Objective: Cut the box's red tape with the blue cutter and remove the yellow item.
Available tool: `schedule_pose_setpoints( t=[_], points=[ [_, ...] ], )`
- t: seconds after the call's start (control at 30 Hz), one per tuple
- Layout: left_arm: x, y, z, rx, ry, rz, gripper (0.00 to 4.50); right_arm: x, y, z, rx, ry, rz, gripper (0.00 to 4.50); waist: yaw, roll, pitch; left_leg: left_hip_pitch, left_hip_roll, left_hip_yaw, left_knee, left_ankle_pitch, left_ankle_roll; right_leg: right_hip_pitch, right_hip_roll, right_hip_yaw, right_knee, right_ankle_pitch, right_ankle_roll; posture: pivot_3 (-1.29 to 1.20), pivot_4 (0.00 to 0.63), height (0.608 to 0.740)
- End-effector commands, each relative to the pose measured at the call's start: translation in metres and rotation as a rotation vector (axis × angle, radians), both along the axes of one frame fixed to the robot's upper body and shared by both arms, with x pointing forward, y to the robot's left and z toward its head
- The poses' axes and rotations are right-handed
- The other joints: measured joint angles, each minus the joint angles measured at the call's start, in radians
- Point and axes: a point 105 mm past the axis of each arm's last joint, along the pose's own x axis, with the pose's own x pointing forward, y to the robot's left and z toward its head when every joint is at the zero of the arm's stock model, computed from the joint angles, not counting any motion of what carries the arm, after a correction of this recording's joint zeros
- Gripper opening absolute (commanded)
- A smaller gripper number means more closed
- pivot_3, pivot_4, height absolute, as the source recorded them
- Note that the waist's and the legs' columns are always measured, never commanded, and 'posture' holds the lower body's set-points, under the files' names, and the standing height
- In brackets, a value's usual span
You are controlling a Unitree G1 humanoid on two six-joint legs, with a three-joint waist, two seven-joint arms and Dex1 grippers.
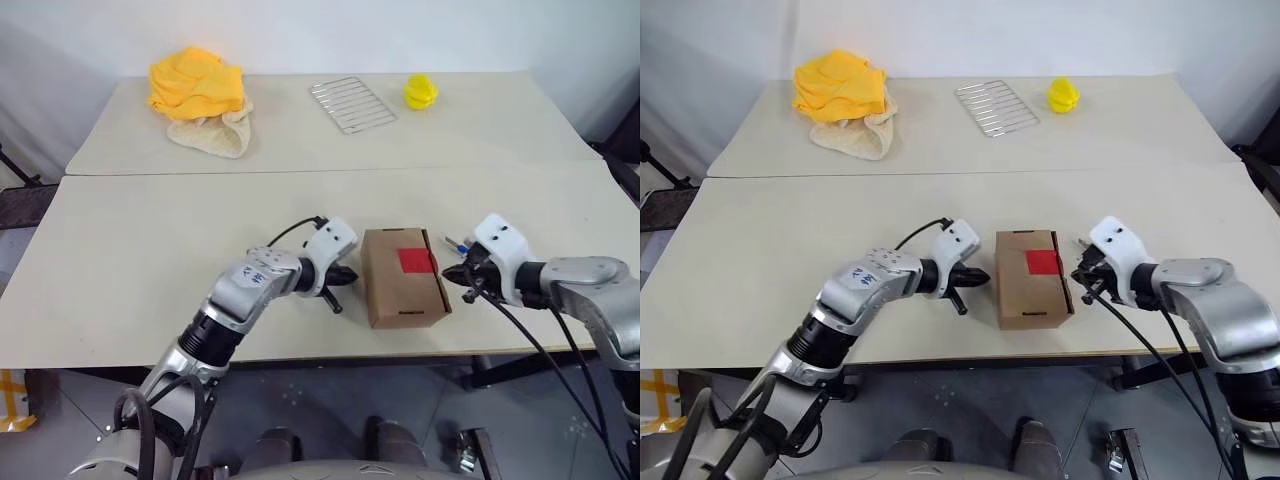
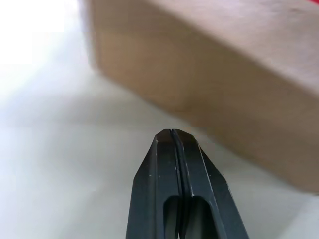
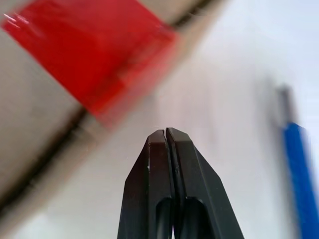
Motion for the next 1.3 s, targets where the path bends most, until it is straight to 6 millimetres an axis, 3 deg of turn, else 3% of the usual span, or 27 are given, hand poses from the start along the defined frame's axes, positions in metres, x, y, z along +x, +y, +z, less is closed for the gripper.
schedule_pose_setpoints(
  t=[0.03, 0.2, 0.33, 0.5, 0.6, 0.7, 0.87, 1.07, 1.1, 1.3],
  points=[
    [0.008, 0.016, 0.020, -0.035, -0.061, 0.033, 0.00, -0.001, -0.019, 0.030, -0.042, -0.129, -0.085, 0.05, 0.001, 0.000, 0.000, 0.000, 0.000, 0.000, 0.000, 0.000, 0.000, 0.000, 0.000, 0.000, 0.000, 0.000, 0.000, 0.00, 0.150, 0.740],
    [0.010, 0.017, 0.047, -0.150, -0.090, 0.027, 0.00, -0.009, -0.022, 0.046, 0.036, -0.145, -0.140, 0.05, 0.004, 0.000, 0.000, 0.000, 0.000, 0.000, 0.000, 0.000, 0.000, 0.000, 0.000, 0.000, 0.000, 0.000, 0.000, 0.00, 0.150, 0.740],
    [-0.007, -0.010, 0.078, -0.308, -0.072, -0.087, 0.00, -0.017, -0.002, 0.061, 0.171, -0.112, -0.133, 0.05, 0.004, 0.000, 0.000, 0.000, 0.000, 0.000, 0.001, 0.000, 0.000, 0.000, 0.000, 0.000, 0.000, 0.000, 0.000, 0.00, 0.150, 0.740],
    [-0.021, -0.041, 0.074, -0.315, -0.020, -0.188, 0.00, -0.019, 0.026, 0.057, 0.259, -0.046, -0.101, 0.05, 0.000, 0.000, 0.000, 0.000, 0.000, 0.000, 0.001, 0.000, 0.000, 0.000, 0.000, 0.000, 0.001, 0.000, 0.000, 0.00, 0.150, 0.740],
    [-0.024, -0.047, 0.067, -0.288, -0.017, -0.204, 0.00, -0.021, 0.038, 0.055, 0.285, -0.043, -0.088, 0.05, 0.000, 0.000, 0.000, 0.000, 0.000, 0.000, 0.001, 0.000, 0.000, 0.000, 0.000, 0.000, 0.001, 0.000, 0.000, 0.00, 0.150, 0.740],
    [-0.024, -0.047, 0.070, -0.295, -0.024, -0.203, 0.00, -0.025, 0.047, 0.060, 0.311, -0.060, -0.064, 0.60, -0.001, 0.000, 0.000, 0.000, 0.000, 0.000, 0.001, 0.000, 0.000, -0.001, 0.000, 0.001, 0.001, 0.000, 0.000, 0.00, 0.150, 0.740],
    [-0.024, -0.045, 0.078, -0.319, -0.031, -0.213, 0.00, -0.031, 0.047, 0.062, 0.295, -0.087, -0.059, 2.29, 0.001, 0.000, 0.000, 0.000, 0.000, 0.000, 0.001, 0.000, 0.000, -0.001, 0.000, 0.001, 0.001, 0.000, 0.000, 0.00, 0.150, 0.740],
    [-0.021, -0.044, 0.084, -0.330, -0.084, -0.211, 1.77, -0.036, 0.042, 0.058, 0.277, -0.080, -0.073, 4.37, 0.000, 0.000, 0.000, 0.000, 0.000, 0.000, 0.000, 0.000, 0.000, -0.001, 0.000, 0.001, 0.001, 0.000, 0.000, 0.00, 0.150, 0.740],
    [-0.019, -0.044, 0.085, -0.335, -0.088, -0.208, 2.08, -0.035, 0.039, 0.057, 0.261, -0.087, -0.097, 4.50, 0.000, 0.000, 0.000, 0.000, 0.000, 0.000, 0.000, 0.000, 0.000, -0.001, 0.000, 0.001, 0.001, 0.000, 0.000, 0.00, 0.150, 0.740],
    [-0.016, -0.045, 0.081, -0.329, -0.091, -0.221, 2.08, -0.035, 0.026, 0.058, 0.257, -0.121, -0.170, 4.50, 0.001, 0.000, 0.000, 0.000, 0.000, 0.001, 0.000, 0.000, 0.000, -0.001, 0.000, 0.001, 0.001, 0.000, 0.000, 0.00, 0.150, 0.740]
  ],
)
